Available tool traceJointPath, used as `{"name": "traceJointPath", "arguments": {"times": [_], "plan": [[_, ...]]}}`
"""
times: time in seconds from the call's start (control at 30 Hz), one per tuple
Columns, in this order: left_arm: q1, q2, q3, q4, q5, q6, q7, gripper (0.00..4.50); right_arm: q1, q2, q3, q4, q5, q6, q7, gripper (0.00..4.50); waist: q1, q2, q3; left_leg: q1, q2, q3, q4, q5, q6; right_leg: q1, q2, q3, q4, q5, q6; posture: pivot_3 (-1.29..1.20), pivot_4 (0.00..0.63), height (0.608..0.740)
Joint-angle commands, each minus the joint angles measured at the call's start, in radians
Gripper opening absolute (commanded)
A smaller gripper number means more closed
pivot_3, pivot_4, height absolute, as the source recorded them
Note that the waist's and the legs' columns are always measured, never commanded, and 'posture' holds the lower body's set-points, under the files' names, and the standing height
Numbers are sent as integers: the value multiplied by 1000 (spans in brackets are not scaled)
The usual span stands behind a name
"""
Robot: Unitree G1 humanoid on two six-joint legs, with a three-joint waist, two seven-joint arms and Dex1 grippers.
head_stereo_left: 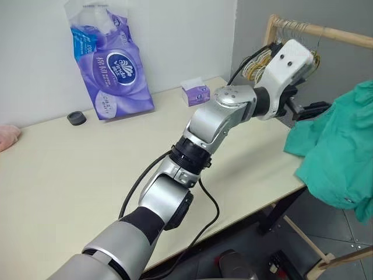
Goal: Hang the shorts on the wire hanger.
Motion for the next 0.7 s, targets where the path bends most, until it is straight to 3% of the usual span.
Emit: {"name": "traceJointPath", "arguments": {"times": [0.03, 0.27, 0.7], "plan": [[-44, -9, 32, 24, 10, -44, 10, 4489, -76, -31, 40, 84, -20, -44, 19, 0, -1, 0, 0, 0, 0, 0, 0, 0, 0, 1, -1, 0, 0, -2, 3, -459, 0, 740], [-79, -25, 44, 68, 1, -72, -2, 4489, -178, 7, 80, 229, -27, 17, 19, 0, -2, 0, 0, 6, -2, 1, -1, 0, 0, 8, -6, 1, -1, -4, 6, -444, 0, 740], [-121, -54, 99, 85, -63, -11, -17, 4489, -208, 109, 14, 156, -19, 65, -20, 0, 2, 0, 0, 7, -13, 0, 0, 0, 0, 9, -11, 1, -2, -5, 12, -431, 0, 740]]}}
